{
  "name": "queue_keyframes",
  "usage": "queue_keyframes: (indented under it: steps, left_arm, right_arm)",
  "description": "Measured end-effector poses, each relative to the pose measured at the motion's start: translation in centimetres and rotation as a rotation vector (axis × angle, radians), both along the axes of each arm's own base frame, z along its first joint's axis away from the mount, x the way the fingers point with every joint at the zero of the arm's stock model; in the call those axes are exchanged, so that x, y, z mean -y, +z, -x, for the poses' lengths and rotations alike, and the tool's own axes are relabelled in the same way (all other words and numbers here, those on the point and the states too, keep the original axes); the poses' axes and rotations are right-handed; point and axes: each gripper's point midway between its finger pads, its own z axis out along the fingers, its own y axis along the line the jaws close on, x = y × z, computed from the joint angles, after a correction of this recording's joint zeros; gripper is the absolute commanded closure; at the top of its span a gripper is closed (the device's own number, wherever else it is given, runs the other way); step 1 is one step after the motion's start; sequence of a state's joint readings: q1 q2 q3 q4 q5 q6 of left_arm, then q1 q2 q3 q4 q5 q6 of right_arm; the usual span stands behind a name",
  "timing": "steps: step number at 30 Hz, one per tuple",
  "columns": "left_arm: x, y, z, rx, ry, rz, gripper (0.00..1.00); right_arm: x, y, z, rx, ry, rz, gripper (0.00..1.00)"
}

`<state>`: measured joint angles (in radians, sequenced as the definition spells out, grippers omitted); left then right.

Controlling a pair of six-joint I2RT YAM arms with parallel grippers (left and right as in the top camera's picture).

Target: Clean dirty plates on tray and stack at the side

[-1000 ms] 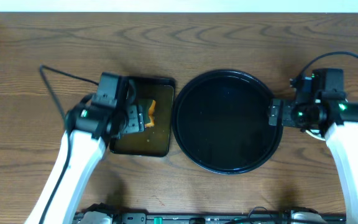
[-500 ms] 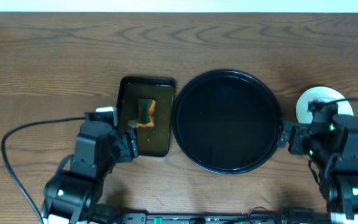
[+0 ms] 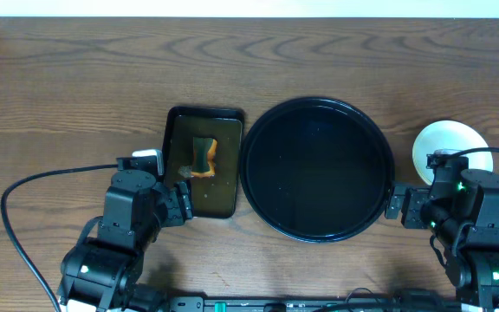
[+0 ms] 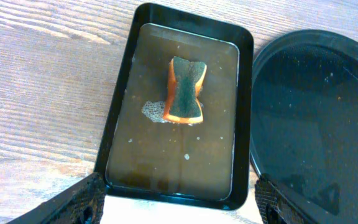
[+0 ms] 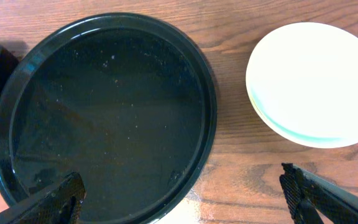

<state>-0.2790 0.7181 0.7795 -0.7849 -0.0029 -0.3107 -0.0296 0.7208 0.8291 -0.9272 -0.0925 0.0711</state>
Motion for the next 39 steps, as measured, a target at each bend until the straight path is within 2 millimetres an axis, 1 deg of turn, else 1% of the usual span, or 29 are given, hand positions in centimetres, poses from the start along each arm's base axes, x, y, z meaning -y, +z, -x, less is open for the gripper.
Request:
queue_keyframes:
  steps: [9,13,17,18,21,23,27,30,33,37,39]
  left_arm:
    - [0.0,0.0,0.0,0.0,0.0,-0.001,0.22]
    - [0.0,0.0,0.0,0.0,0.0,0.0,0.22]
    - [0.0,0.0,0.0,0.0,0.0,0.0,0.22]
    - [0.0,0.0,0.0,0.0,0.0,0.0,0.22]
    - [0.0,0.0,0.0,0.0,0.0,-0.001,0.22]
    - [0.0,-0.1,0.0,-0.001,0.0,-0.001,0.22]
    - [0.0,-0.1,0.0,-0.002,0.0,-0.001,0.22]
    - [0.0,-0.1,0.0,-0.003,0.0,-0.001,0.22]
    - [0.0,-0.1,0.0,-0.002,0.0,-0.001,0.22]
    - [0.0,-0.1,0.0,-0.002,0.0,-0.001,0.22]
    - [0.0,-0.1,0.0,-0.002,0.0,-0.001,0.22]
  right_arm:
    - [0.3,-0.1,0.1,-0.002,-0.004,0.018,0.01]
    - [0.7,0.8,-0.4,0.053,-0.013,0.045,0.01]
    - [0.8,3.5,-1.7,0.223,-0.016,0.057,0.01]
    - [0.8,4.6,-2.1,0.298,-0.016,0.059,0.01]
    - [0.7,6.8,-2.3,0.495,-0.015,0.062,0.01]
    - [0.5,7.8,-2.1,0.619,-0.011,0.063,0.01]
    - [-0.1,8.7,-1.6,0.805,0.014,0.054,0.01]
    - [-0.7,8.4,-1.4,0.905,0.036,0.046,0.01]
    - [-0.9,7.6,-1.3,0.965,0.042,0.043,0.01]
    - [-1.1,5.9,-1.3,1.016,0.048,0.039,0.01]
    - [-1.1,4.6,-1.3,1.02,0.048,0.039,0.01]
